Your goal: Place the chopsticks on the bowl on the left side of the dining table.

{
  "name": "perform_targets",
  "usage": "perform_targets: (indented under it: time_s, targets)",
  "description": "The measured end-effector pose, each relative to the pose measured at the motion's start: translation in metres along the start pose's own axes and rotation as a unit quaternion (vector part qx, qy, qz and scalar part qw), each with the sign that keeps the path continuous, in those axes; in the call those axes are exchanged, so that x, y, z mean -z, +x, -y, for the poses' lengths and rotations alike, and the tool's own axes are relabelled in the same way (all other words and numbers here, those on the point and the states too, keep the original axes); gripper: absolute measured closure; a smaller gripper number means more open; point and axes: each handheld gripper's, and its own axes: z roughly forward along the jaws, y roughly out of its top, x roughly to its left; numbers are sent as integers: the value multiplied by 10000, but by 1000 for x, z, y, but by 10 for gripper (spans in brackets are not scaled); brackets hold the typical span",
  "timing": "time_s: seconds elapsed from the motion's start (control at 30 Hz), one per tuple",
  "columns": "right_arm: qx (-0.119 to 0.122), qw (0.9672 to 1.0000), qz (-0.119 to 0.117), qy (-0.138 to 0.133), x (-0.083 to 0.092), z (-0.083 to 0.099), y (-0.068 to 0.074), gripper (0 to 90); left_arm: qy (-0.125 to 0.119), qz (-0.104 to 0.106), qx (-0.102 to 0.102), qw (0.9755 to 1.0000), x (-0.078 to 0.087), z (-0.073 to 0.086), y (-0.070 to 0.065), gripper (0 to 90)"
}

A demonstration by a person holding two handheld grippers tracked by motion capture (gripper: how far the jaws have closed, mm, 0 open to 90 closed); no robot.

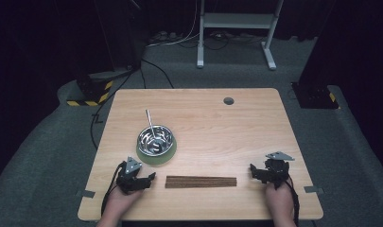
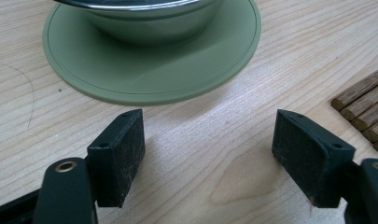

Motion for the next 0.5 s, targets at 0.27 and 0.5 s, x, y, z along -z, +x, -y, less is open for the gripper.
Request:
perform_targets:
  time_s: [0.27, 0.5]
  targets:
    - [-57, 9999, -60, 111, 2, -1, 0, 96, -41, 48, -65, 10000, 2, 1, 0, 305]
    - [-45, 9999, -61, 97, 2, -1, 0, 96, -61, 220, -207, 9995, 4, 2, -2, 415]
